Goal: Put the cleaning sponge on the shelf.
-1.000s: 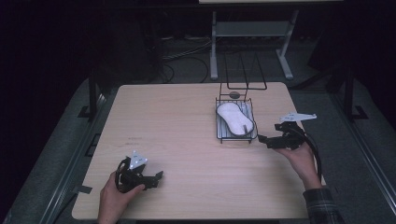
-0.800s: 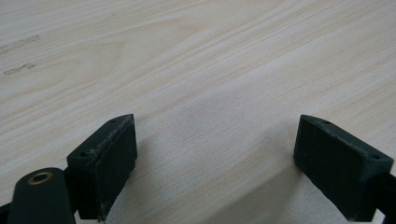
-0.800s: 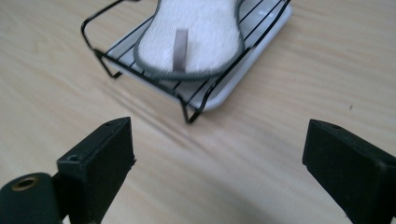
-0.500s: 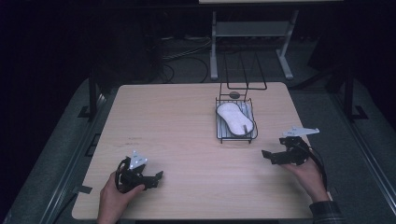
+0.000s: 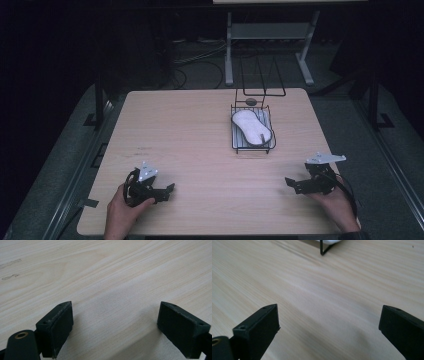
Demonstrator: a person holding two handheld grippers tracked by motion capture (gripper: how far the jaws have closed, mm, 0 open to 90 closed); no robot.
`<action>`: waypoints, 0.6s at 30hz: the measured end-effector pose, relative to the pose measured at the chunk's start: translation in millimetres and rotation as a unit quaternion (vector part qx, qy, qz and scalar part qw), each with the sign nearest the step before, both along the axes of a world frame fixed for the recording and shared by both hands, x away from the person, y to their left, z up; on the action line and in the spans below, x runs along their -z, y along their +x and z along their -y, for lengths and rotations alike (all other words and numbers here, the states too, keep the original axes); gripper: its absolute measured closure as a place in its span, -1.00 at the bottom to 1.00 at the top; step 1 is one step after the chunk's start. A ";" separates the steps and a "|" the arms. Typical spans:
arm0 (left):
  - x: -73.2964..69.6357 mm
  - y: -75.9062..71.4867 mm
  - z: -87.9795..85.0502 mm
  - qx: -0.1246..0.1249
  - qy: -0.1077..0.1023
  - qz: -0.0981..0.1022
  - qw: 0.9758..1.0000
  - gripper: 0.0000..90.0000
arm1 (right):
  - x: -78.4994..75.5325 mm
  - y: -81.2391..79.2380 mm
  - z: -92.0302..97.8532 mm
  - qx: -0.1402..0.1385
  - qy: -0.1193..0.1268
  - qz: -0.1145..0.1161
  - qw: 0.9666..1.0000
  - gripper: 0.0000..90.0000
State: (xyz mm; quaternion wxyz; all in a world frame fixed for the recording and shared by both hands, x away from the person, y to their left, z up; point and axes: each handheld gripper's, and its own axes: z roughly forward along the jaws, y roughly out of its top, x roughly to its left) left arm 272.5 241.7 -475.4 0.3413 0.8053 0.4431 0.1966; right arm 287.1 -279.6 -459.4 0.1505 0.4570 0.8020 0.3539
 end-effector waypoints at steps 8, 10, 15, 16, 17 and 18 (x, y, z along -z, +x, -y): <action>0.0 0.0 0.0 0.000 0.000 0.000 1.000 -0.72 | 10.3 -7.6 4.9 0.016 -0.004 -0.004 1.000 -0.96; 0.0 0.0 0.0 0.000 0.000 0.000 1.000 -0.72 | 13.5 -8.9 6.5 0.019 -0.007 -0.003 1.000 -0.96; 0.0 0.0 0.0 0.000 0.000 0.000 1.000 -0.72 | 16.1 -10.1 7.1 0.022 -0.012 -0.002 1.000 -0.96; 0.0 0.0 0.0 0.000 0.000 0.000 1.000 -0.72 | 16.4 -10.2 7.0 0.023 -0.013 -0.002 1.000 -0.96; 0.0 0.0 0.0 0.000 0.000 0.000 1.000 -0.72 | 16.7 -10.4 7.0 0.023 -0.013 -0.002 1.000 -0.96; 0.0 0.0 0.0 0.000 0.000 0.000 1.000 -0.72 | 16.7 -10.5 6.9 0.023 -0.013 -0.002 1.000 -0.96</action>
